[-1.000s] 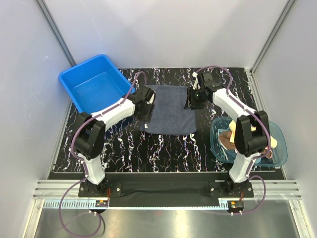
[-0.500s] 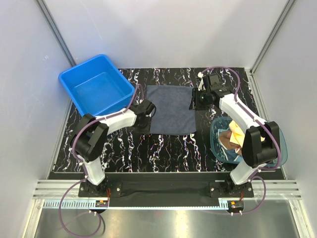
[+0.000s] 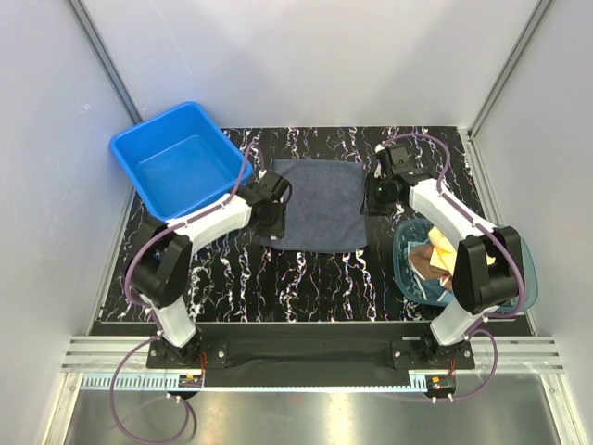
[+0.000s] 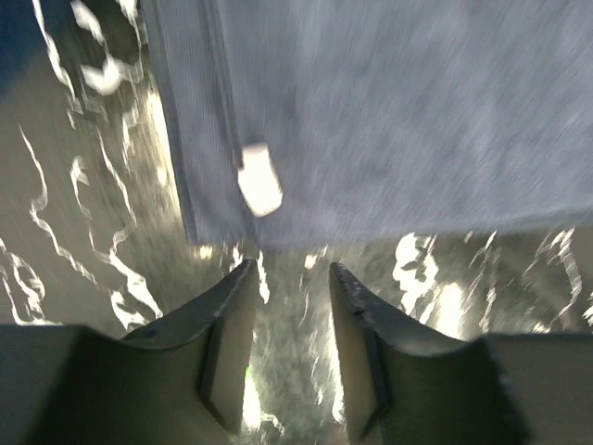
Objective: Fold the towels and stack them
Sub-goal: Fold the towel
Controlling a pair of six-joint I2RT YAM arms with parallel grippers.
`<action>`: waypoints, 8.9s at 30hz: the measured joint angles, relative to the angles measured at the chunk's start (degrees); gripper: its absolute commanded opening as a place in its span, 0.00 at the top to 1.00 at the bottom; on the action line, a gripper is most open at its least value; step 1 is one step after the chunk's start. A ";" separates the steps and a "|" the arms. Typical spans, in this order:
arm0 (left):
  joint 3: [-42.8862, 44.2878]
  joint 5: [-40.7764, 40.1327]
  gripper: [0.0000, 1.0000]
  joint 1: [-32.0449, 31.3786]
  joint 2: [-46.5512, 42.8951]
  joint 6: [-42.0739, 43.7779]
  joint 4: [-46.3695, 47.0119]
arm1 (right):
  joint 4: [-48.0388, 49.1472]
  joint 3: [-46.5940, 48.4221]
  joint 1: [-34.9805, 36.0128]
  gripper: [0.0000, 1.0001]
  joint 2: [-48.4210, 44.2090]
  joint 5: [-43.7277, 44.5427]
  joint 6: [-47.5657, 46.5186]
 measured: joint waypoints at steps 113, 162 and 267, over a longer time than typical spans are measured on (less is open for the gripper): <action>1.73 1.66 1.00 7.63 3.76 -0.28 -4.94 | 15.61 -22.16 0.00 1.00 0.00 -6.73 18.45; -9.18 5.14 0.60 12.37 0.00 -0.31 -1.55 | 21.07 -27.36 5.84 0.62 -2.47 -8.52 21.40; 53.53 36.54 1.00 20.61 16.87 -27.56 9.14 | -9.57 53.72 -5.99 1.00 16.20 1.11 5.29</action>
